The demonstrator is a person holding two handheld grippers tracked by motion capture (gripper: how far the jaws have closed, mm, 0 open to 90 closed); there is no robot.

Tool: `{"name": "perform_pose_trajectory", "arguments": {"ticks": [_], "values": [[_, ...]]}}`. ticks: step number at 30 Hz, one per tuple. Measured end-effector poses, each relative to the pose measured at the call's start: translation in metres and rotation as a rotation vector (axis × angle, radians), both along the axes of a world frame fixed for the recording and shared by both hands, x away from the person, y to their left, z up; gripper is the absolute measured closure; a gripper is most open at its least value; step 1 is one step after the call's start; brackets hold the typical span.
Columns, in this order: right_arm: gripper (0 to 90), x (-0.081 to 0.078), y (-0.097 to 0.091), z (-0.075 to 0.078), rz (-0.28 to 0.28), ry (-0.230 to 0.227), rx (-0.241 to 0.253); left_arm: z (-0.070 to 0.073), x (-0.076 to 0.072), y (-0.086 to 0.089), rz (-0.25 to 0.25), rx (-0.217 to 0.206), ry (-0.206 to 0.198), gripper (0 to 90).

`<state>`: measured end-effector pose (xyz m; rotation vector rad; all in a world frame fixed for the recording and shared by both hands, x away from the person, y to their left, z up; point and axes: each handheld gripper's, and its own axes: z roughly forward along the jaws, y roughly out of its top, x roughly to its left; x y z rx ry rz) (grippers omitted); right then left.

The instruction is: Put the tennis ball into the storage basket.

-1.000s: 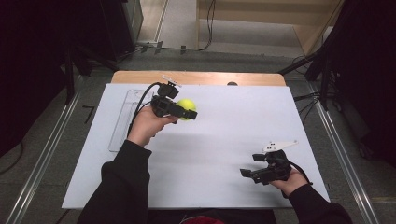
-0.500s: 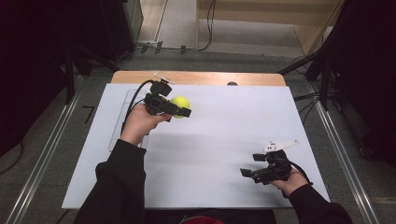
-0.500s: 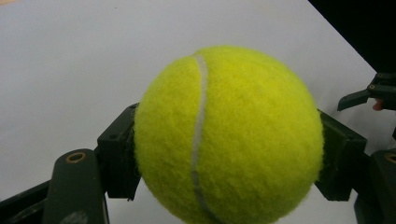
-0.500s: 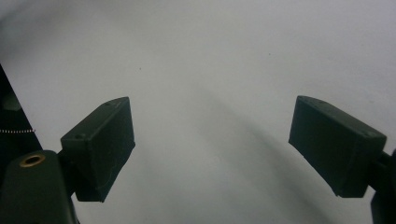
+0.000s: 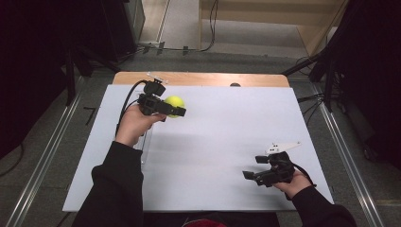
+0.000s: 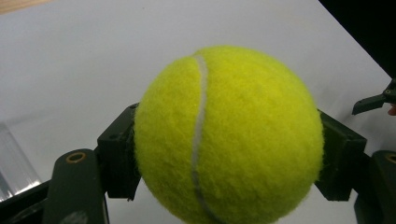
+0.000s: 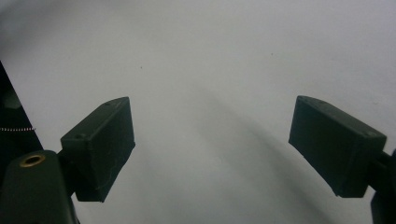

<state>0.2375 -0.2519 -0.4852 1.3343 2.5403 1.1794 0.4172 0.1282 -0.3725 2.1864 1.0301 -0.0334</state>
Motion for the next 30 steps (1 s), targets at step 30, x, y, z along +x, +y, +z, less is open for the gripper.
{"name": "perform_pose_trajectory", "arguments": {"ticks": [30], "values": [[12.3, 0.006, 0.005, 0.001, 0.021, -0.008, -0.002, 0.006, -0.003, 0.038, 0.100, -0.007, -0.015, 26.2]]}}
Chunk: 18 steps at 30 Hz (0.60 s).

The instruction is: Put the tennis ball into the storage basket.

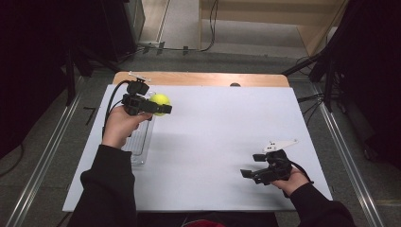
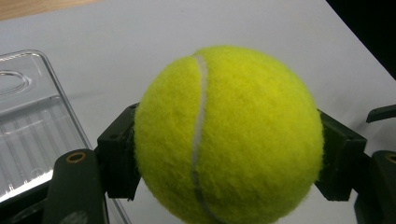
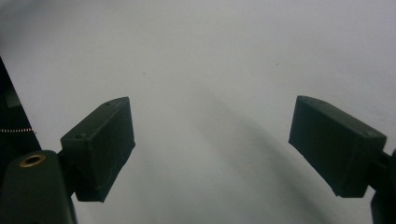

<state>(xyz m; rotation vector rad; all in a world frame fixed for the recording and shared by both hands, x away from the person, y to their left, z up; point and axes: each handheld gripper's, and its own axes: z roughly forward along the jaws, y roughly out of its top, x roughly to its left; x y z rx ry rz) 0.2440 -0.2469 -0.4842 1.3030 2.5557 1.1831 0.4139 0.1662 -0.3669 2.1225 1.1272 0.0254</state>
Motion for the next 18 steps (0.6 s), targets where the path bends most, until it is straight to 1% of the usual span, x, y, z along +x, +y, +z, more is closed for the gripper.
{"name": "perform_pose_trajectory", "arguments": {"ticks": [14, 18], "values": [[12.3, 0.001, 0.001, 0.000, 0.007, 0.000, -0.001, 0.002, 0.000, 0.013, 0.043, 0.003, -0.011, 26.2], [12.3, 0.001, 0.001, 0.000, 0.006, -0.001, -0.002, 0.002, 0.001, 0.017, 0.056, 0.011, -0.016, 26.2]]}}
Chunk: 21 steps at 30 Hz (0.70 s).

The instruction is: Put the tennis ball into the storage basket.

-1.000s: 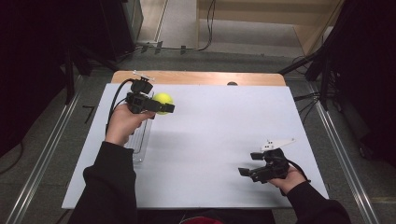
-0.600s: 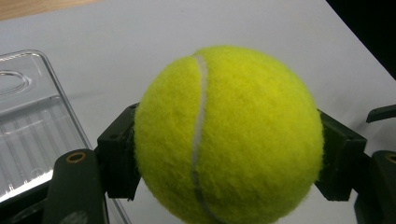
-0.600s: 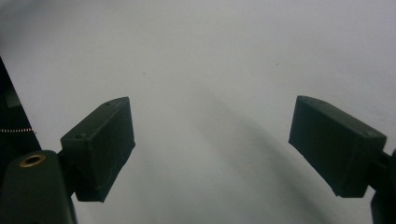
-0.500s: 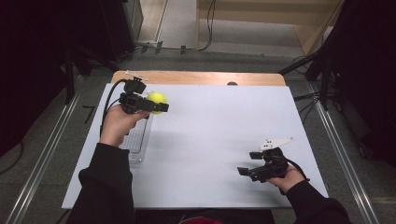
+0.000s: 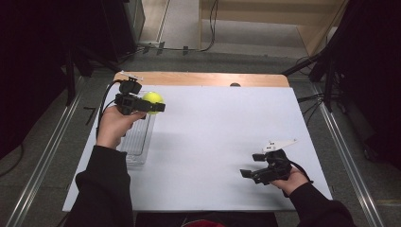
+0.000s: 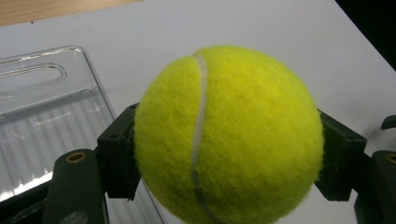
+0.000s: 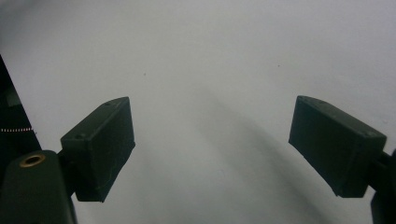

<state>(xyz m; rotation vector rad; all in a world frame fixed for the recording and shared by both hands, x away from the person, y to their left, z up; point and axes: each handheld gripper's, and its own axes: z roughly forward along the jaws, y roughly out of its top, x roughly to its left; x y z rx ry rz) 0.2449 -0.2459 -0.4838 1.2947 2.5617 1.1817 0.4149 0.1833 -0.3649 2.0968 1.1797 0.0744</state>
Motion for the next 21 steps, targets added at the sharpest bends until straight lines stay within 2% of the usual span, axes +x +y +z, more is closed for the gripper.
{"name": "perform_pose_trajectory", "arguments": {"ticks": [21], "values": [[12.3, 0.000, 0.000, 0.000, -0.001, -0.001, 0.000, -0.005, 0.005, 0.020, 0.090, 0.032, -0.011, 26.1]]}}
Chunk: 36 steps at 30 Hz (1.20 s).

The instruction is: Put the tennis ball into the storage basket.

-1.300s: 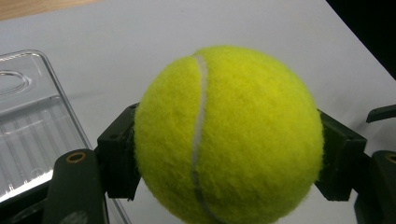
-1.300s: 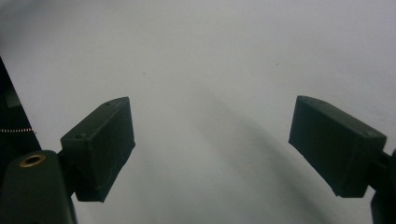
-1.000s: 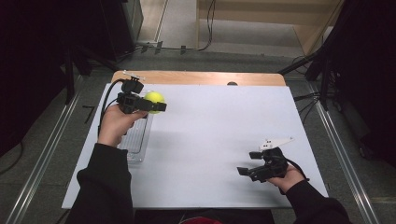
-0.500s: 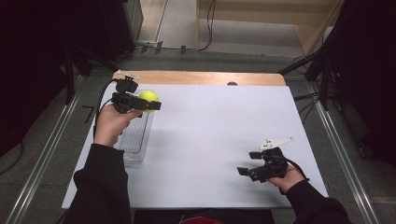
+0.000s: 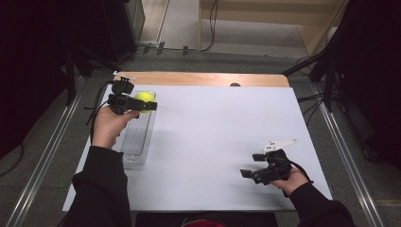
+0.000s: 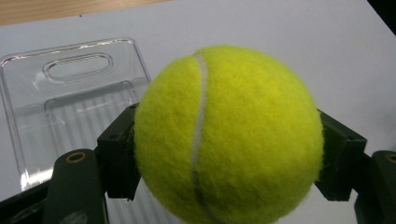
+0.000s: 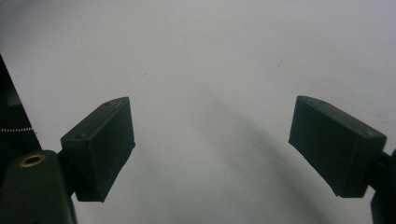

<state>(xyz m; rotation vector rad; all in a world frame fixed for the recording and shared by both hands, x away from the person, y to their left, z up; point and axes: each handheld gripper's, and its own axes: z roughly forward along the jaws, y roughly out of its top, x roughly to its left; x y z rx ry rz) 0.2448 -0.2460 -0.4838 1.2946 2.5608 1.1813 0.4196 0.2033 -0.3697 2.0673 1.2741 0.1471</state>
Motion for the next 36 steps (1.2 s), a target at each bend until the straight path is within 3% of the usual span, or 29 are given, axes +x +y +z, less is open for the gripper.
{"name": "perform_pose_trajectory", "arguments": {"ticks": [21, 36], "values": [[12.3, 0.000, 0.000, 0.000, 0.001, 0.002, -0.001, -0.002, 0.002, 0.025, 0.102, -0.006, -0.023, 26.1], [12.2, 0.000, 0.000, 0.000, 0.000, 0.002, -0.001, -0.012, 0.006, 0.029, 0.127, -0.003, -0.026, 26.0]]}}
